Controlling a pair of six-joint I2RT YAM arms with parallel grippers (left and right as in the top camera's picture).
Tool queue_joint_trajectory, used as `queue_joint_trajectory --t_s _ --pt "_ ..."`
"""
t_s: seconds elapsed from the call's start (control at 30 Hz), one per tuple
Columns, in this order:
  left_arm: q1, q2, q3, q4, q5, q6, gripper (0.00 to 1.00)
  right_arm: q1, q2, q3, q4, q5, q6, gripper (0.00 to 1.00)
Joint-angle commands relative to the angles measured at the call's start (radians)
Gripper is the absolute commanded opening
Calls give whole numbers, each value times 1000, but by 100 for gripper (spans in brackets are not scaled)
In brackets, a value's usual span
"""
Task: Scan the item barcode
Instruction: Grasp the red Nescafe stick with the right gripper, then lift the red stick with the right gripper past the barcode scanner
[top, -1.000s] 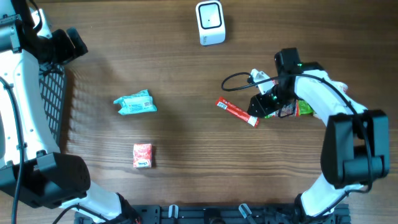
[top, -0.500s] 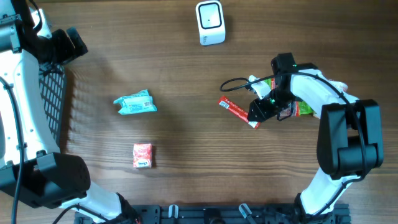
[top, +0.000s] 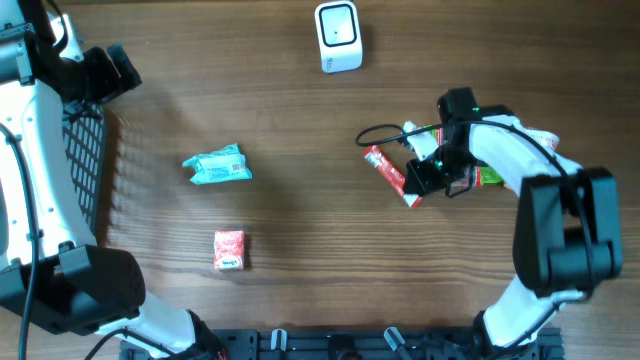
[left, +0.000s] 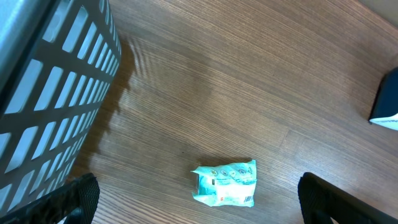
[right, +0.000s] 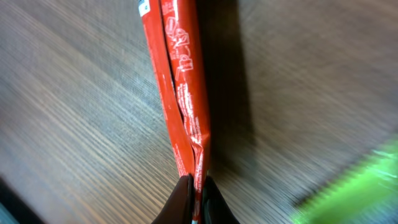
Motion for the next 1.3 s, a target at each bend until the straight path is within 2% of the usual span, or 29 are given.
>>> queue_joint_trajectory --t_s 0.0,0.07,0.1,0.17,0.23,0.27,0.37,0.5,0.87,1.27 --pt "5 0 -3 1 12 5 100 95 -200 39 9 267 143 5" --pt "5 0 -3 1 12 5 100 186 -281 39 15 487 235 4" --pt "5 0 -3 1 11 5 100 225 -307 39 21 536 252 4" --pt "4 0 -3 1 12 5 100 267 -326 39 40 513 265 4" --pt "5 0 -3 1 12 5 100 273 -325 39 45 337 264 4" --pt "5 0 -3 1 12 5 100 271 -327 39 39 318 273 4" --pt "4 0 -3 1 12 5 100 271 -329 39 42 363 398 4" --pt "5 0 -3 1 12 5 100 271 -332 39 36 363 336 4" --pt "5 0 -3 1 12 5 100 271 -463 55 66 306 396 4" --pt "5 0 -3 1 12 5 100 271 -463 55 56 306 395 4"
